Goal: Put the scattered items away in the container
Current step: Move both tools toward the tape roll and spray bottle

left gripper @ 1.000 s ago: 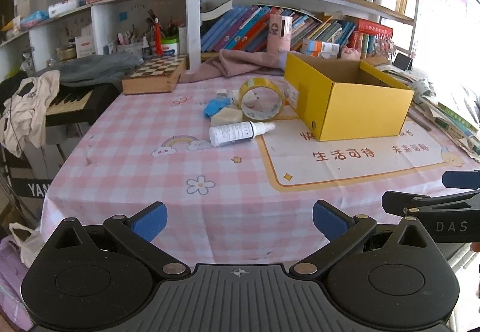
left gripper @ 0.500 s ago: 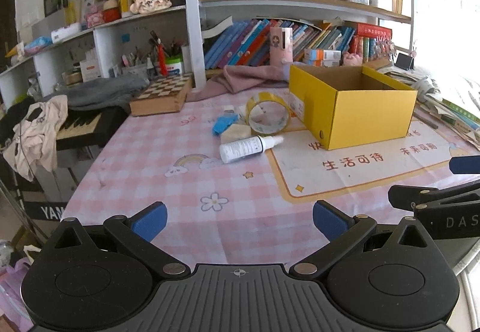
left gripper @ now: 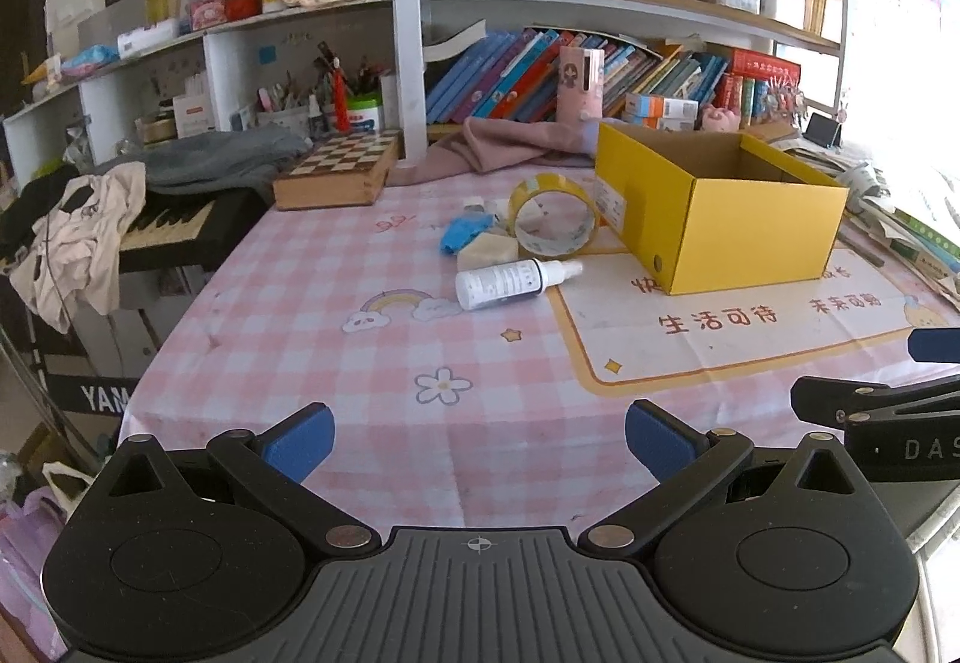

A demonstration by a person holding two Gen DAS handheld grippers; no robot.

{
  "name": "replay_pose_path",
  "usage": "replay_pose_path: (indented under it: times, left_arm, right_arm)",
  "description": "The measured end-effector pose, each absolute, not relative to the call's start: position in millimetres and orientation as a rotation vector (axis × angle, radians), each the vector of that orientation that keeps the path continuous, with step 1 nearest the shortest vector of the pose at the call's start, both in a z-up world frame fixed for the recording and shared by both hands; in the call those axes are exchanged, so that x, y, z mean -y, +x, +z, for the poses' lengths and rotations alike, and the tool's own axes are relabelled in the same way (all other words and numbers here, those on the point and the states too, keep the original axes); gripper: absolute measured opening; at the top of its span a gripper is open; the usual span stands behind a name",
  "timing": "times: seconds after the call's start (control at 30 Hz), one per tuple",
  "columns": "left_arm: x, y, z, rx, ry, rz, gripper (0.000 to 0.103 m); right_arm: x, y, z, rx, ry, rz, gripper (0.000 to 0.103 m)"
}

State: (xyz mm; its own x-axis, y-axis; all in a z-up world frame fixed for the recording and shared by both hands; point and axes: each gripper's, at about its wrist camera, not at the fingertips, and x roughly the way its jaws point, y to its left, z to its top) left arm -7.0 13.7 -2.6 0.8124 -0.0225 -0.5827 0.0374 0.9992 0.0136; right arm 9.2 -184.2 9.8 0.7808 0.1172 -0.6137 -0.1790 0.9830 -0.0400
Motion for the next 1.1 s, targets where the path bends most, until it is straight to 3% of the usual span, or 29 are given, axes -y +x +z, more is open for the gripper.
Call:
replay_pose_path:
  times: [1.1]
  left_arm:
    - [-34, -1, 1, -0.606, -0.005, 0.015, 0.103]
  right_arm:
    - [162, 22, 19, -0.624, -0.126, 0.25, 0.102]
